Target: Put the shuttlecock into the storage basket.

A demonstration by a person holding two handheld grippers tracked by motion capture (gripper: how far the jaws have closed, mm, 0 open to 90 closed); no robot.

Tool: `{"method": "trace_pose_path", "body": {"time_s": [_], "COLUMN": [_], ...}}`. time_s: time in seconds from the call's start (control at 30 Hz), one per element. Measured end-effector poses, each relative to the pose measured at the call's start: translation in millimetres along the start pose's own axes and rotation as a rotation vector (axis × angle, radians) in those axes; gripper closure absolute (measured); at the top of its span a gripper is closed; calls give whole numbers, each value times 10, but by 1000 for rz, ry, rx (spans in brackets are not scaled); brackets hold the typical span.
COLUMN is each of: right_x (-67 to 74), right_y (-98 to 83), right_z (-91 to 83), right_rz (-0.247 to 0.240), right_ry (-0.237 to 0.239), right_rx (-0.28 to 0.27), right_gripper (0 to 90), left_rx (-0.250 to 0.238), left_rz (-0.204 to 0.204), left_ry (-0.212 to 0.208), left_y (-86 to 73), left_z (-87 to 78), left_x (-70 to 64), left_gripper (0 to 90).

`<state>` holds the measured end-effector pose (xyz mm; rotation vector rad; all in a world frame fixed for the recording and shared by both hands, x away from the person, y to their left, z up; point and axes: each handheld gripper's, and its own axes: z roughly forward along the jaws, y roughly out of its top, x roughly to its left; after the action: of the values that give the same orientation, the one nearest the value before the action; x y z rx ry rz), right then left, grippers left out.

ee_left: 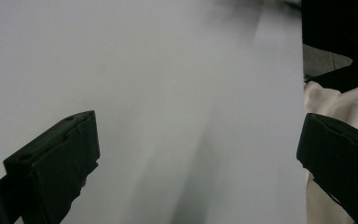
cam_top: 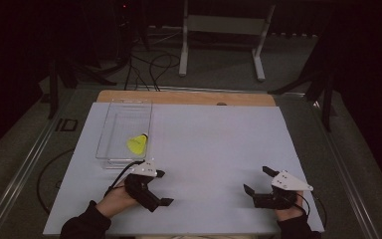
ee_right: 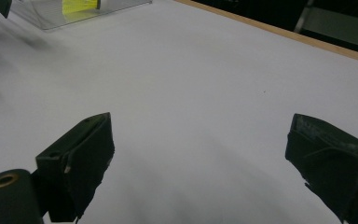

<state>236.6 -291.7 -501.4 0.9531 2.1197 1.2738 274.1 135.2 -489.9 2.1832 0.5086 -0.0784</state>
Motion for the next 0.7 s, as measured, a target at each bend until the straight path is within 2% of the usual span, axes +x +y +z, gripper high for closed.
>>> {"method": "trace_pose_path", "body": {"time_s": [0.13, 0.5, 0.7], "right_x": [-4, -2, -3], "right_y": [-2, -2, -4], "right_z": [-1, -2, -1], "right_rz": [0, -1, -1], "right_ry": [3, 4, 6], "right_rx": [-1, -2, -1], "right_gripper": [78, 78, 78], "left_rx": [-18, -36, -72], "left_rz": [-8, 18, -1], "left_ry": [17, 52, 85], "left_y": [-75, -288, -373], "left_z": [-43, -151, -205], "left_x": [5, -18, -30], "left_gripper": [0, 0, 0]}}
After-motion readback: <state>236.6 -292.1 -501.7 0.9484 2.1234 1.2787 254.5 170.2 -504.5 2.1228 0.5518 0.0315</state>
